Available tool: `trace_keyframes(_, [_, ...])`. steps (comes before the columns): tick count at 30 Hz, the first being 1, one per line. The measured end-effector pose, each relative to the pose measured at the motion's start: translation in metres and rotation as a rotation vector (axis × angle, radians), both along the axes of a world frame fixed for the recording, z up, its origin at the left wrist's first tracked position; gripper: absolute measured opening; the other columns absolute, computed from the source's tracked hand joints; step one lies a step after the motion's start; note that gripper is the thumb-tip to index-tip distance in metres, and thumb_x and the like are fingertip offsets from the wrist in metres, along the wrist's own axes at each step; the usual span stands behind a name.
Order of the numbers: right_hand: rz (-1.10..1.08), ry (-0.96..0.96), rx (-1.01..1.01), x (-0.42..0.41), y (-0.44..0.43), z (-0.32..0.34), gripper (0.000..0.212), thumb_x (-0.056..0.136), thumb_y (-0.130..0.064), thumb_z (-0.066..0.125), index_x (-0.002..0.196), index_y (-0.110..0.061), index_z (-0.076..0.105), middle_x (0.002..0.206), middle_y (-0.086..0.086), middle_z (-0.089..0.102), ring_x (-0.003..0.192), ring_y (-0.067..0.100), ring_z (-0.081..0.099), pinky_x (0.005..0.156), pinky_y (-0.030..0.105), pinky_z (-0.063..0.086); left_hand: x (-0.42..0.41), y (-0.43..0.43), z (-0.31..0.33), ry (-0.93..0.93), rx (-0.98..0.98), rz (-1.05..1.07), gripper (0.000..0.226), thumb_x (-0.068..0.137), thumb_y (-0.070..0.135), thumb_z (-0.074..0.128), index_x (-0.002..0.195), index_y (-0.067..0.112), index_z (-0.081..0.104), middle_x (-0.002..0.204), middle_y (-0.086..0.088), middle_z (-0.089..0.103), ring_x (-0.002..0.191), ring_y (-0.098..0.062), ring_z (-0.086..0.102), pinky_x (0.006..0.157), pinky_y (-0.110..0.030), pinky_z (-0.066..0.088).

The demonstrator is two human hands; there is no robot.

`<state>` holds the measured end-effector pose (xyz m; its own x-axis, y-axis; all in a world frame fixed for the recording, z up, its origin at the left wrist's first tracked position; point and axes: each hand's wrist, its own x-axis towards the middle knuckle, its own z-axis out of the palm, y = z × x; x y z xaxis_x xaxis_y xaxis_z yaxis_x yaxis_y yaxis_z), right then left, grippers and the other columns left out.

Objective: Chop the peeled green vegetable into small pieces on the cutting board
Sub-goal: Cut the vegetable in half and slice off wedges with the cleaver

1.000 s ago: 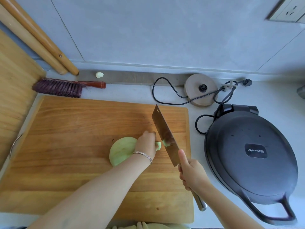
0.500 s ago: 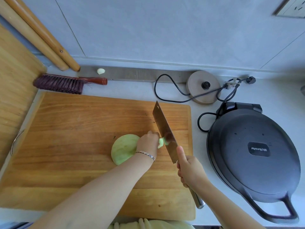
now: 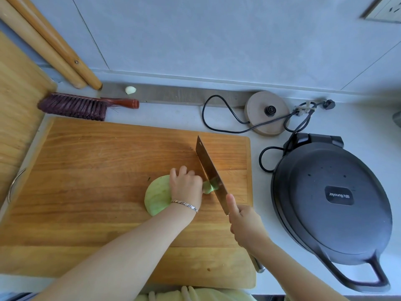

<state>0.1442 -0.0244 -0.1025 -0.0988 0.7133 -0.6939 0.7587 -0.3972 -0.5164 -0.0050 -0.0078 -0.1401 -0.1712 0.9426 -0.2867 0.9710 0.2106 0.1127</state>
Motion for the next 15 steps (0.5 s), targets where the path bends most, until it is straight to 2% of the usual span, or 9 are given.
trace_keyframes(5, [-0.010, 0.005, 0.073, -0.012, -0.002, -0.011, 0.056, 0.091, -0.061, 0.024, 0.063, -0.013, 0.032, 0.059, 0.002, 0.038, 0.055, 0.016, 0.036, 0.054, 0.029, 0.032, 0.000, 0.001, 0.001, -0.021, -0.009, 0.043, 0.017, 0.086, 0.032, 0.055, 0.093, 0.023, 0.068, 0.099, 0.004, 0.064, 0.112, -0.022, 0.042, 0.101, -0.038, 0.024])
trace_keyframes(9, [-0.118, 0.120, 0.026, -0.010, 0.009, -0.006, 0.056, 0.090, -0.063, 0.028, 0.063, -0.014, 0.035, 0.052, -0.001, 0.035, 0.044, 0.013, 0.031, 0.047, 0.026, 0.030, 0.000, 0.001, 0.001, -0.004, -0.005, 0.082, 0.018, 0.086, 0.035, 0.055, 0.091, 0.023, 0.068, 0.098, 0.005, 0.064, 0.109, -0.021, 0.043, 0.099, -0.037, 0.025])
trace_keyframes(15, [-0.058, 0.114, 0.007, -0.005, 0.003, 0.000, 0.058, 0.089, -0.064, 0.027, 0.067, -0.011, 0.038, 0.051, -0.001, 0.035, 0.040, 0.010, 0.030, 0.045, 0.025, 0.029, -0.001, -0.001, 0.003, -0.005, -0.012, 0.100, 0.014, 0.086, 0.030, 0.056, 0.090, 0.022, 0.068, 0.099, 0.004, 0.064, 0.110, -0.022, 0.043, 0.100, -0.038, 0.025])
